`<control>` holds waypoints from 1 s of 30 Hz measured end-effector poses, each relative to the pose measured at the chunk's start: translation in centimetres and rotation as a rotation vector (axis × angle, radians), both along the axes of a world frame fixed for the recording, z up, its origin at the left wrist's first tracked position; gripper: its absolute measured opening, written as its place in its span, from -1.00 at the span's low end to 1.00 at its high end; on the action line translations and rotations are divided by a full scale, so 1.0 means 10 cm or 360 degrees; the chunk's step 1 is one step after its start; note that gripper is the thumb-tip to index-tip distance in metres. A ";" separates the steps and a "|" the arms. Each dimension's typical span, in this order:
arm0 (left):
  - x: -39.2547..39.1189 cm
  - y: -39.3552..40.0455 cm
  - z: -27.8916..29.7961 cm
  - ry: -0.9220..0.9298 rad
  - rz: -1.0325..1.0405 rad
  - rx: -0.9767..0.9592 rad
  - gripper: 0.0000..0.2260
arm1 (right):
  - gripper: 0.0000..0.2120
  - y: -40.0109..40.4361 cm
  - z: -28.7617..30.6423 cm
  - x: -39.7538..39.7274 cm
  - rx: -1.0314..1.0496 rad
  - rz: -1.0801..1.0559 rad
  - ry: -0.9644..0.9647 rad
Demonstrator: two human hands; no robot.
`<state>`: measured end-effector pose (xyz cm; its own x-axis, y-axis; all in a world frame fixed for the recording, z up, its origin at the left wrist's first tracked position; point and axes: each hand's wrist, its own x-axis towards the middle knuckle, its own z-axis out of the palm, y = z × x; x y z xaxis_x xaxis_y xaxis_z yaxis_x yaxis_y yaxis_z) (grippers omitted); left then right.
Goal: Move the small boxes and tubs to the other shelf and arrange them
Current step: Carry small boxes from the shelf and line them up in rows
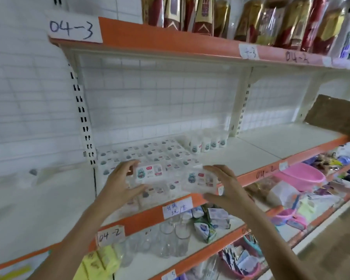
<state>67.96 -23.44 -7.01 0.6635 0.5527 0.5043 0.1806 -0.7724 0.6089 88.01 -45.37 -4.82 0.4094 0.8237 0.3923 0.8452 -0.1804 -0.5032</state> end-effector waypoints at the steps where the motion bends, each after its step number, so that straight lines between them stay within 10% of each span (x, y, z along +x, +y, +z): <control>1: -0.03 0.08 0.02 0.0017 0.0061 0.0011 -0.39 | -0.37 0.16 0.04 0.07 -0.0007 0.0077 -0.0051; 13: -0.53 0.29 0.01 0.0129 0.0727 -0.0467 -0.45 | -0.32 1.71 -0.06 0.20 -0.0479 0.0822 -0.0467; 30: -0.27 0.14 -0.31 0.0155 0.0889 -0.0535 -0.44 | -0.61 1.78 -0.31 0.15 -0.0413 0.0766 -0.0699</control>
<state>65.25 -22.04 -10.10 0.2651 0.9440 0.1963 0.5653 -0.3171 0.7615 89.55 -27.62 -7.96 -0.1759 0.9631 0.2038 0.9765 0.1969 -0.0879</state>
